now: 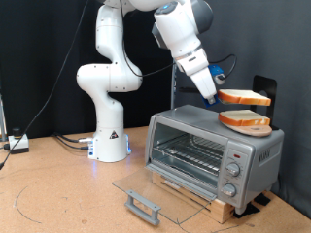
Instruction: Make a piece of toast with the oven
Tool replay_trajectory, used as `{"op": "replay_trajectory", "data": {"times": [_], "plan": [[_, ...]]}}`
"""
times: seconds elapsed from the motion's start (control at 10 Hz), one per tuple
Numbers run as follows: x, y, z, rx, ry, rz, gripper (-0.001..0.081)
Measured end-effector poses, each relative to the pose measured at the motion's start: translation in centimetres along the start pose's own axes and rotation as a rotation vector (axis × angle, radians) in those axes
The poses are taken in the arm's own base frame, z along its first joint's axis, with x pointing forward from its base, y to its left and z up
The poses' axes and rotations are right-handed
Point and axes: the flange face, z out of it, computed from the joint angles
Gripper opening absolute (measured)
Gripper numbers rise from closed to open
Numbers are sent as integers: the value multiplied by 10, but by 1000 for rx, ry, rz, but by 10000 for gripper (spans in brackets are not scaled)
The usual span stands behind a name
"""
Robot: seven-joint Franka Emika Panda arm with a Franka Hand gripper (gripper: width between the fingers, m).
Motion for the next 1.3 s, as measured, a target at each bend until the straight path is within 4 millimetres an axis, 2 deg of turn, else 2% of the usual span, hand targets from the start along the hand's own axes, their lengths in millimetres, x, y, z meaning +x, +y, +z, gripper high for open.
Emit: {"op": "replay_trajectory", "data": {"times": [0.2,0.3,0.6,1.3], "plan": [[-1,3,0,-2,2,2,413],[-3,11,-5,-2,13,-1,413],[-14,53,-32,4,27,14,413],[-68,138,-94,19,-14,27,413]]}}
